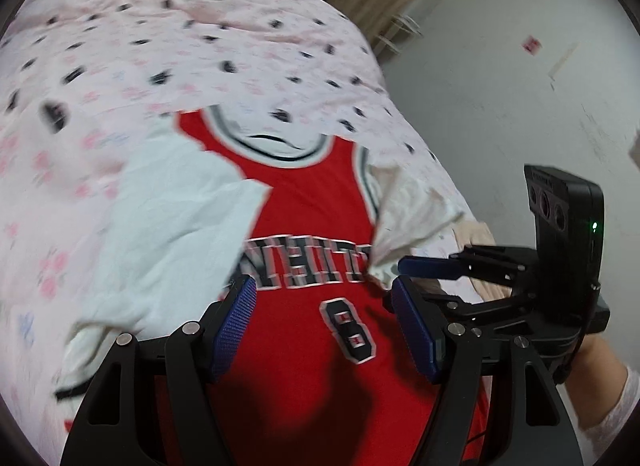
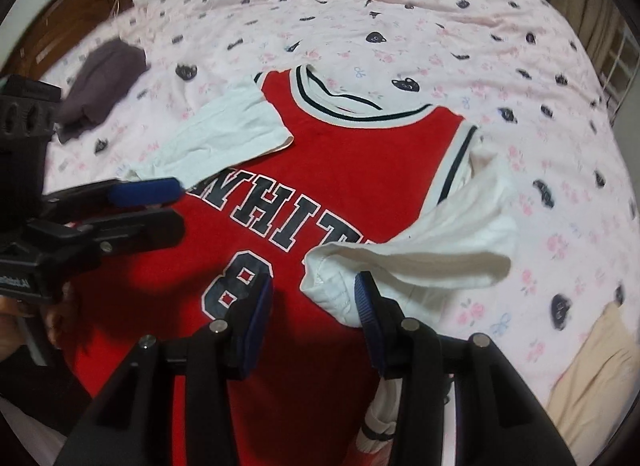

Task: Fold clothes
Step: 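Lift and fold the white sleeve over the jersey body with the right tool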

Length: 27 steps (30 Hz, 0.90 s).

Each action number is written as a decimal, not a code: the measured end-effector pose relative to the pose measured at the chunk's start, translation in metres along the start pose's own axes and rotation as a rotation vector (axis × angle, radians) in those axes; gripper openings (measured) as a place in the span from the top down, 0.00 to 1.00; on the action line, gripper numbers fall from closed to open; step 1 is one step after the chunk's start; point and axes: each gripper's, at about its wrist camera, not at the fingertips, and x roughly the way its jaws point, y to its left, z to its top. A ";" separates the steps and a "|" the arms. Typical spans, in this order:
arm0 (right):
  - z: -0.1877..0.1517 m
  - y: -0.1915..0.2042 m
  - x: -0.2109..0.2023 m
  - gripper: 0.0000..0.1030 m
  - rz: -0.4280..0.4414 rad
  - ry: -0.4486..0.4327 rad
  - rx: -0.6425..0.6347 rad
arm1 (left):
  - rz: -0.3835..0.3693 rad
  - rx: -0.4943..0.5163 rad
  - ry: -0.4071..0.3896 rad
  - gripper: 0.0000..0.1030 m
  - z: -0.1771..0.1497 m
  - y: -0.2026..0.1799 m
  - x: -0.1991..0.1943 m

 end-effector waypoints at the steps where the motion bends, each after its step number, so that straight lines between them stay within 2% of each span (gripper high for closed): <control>1: -0.002 -0.002 -0.004 0.57 0.004 -0.006 0.004 | -0.006 0.043 0.014 0.37 0.001 -0.008 0.003; 5: -0.014 -0.017 -0.029 0.57 0.023 -0.032 0.010 | -0.008 0.211 0.048 0.37 0.001 -0.038 0.015; 9: -0.021 -0.050 -0.054 0.57 0.040 -0.059 0.085 | -0.037 0.306 0.064 0.37 -0.002 -0.059 0.036; 12: -0.025 -0.086 -0.065 0.57 0.092 -0.094 0.230 | -0.071 0.281 0.083 0.37 0.000 -0.064 0.048; 16: -0.020 -0.118 -0.062 0.56 0.211 -0.140 0.431 | -0.110 0.222 0.081 0.39 0.008 -0.064 0.059; 19: -0.014 -0.130 -0.054 0.56 0.327 -0.176 0.543 | -0.115 0.210 0.097 0.47 0.011 -0.066 0.068; 22: -0.005 -0.130 -0.045 0.56 0.330 -0.157 0.581 | -0.100 0.208 0.113 0.49 0.010 -0.065 0.073; 25: 0.000 -0.130 -0.039 0.56 0.275 -0.133 0.594 | -0.092 0.197 0.109 0.49 0.006 -0.063 0.072; 27: 0.000 -0.131 -0.034 0.63 0.273 -0.116 0.600 | -0.087 0.190 0.106 0.50 0.004 -0.062 0.071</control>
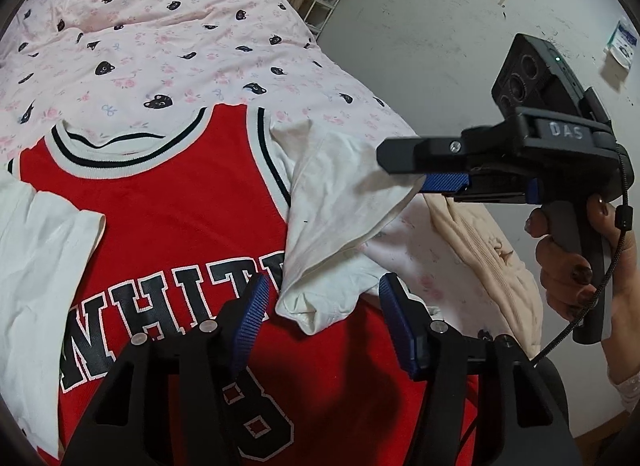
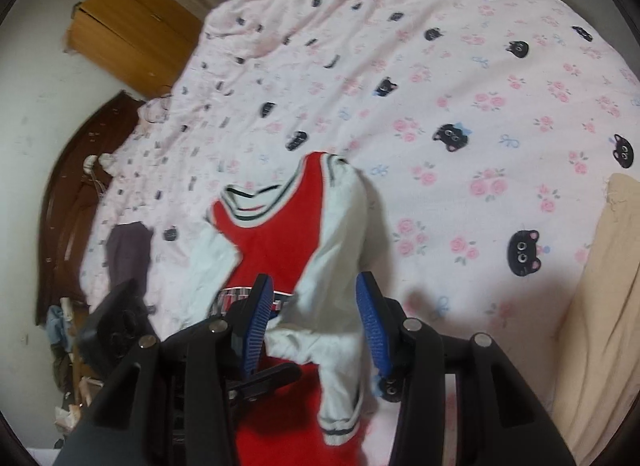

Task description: Fold clothes

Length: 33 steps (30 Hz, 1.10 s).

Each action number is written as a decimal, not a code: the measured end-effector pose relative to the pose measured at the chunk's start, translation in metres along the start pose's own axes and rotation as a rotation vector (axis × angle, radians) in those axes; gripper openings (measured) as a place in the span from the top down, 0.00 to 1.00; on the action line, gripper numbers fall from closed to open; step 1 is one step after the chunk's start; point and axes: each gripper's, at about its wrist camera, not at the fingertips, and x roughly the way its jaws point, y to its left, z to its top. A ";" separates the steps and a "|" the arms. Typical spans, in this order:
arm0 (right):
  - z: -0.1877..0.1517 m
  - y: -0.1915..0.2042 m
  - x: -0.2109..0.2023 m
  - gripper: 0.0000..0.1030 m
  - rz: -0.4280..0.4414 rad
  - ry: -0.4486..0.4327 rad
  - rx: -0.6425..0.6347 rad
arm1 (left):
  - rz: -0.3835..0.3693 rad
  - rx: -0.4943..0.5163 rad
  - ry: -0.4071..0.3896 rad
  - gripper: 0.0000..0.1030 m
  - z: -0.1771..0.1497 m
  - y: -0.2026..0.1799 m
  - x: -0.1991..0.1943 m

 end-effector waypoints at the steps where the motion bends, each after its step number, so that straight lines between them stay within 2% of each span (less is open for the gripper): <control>1: 0.000 -0.001 0.002 0.69 -0.001 0.010 -0.001 | 0.001 -0.002 0.004 0.52 0.000 0.001 0.002; 2: -0.001 -0.001 0.004 0.80 -0.002 0.022 -0.004 | 0.002 -0.003 0.009 0.55 0.001 0.001 0.004; 3: -0.002 0.000 0.005 0.85 -0.008 0.027 -0.008 | 0.000 -0.008 0.018 0.59 0.000 0.001 0.005; 7: 0.002 0.007 0.001 0.86 -0.012 0.014 -0.019 | 0.001 -0.037 0.036 0.67 -0.003 0.005 0.010; 9: 0.005 0.011 -0.002 0.87 -0.007 0.003 -0.021 | -0.005 -0.062 0.031 0.78 -0.005 0.008 0.009; 14: 0.016 0.034 -0.003 0.89 -0.006 -0.006 -0.051 | -0.018 -0.119 0.002 0.89 -0.009 0.012 0.002; 19: 0.032 0.064 0.019 0.89 -0.034 0.031 -0.066 | -0.009 -0.185 -0.003 0.89 -0.016 0.015 -0.005; 28: 0.042 0.099 0.106 0.89 -0.161 0.200 -0.113 | 0.009 -0.254 0.009 0.89 -0.030 0.021 -0.004; 33: 0.038 0.114 0.149 0.84 -0.232 0.299 -0.190 | 0.022 -0.271 0.015 0.89 -0.033 0.025 0.000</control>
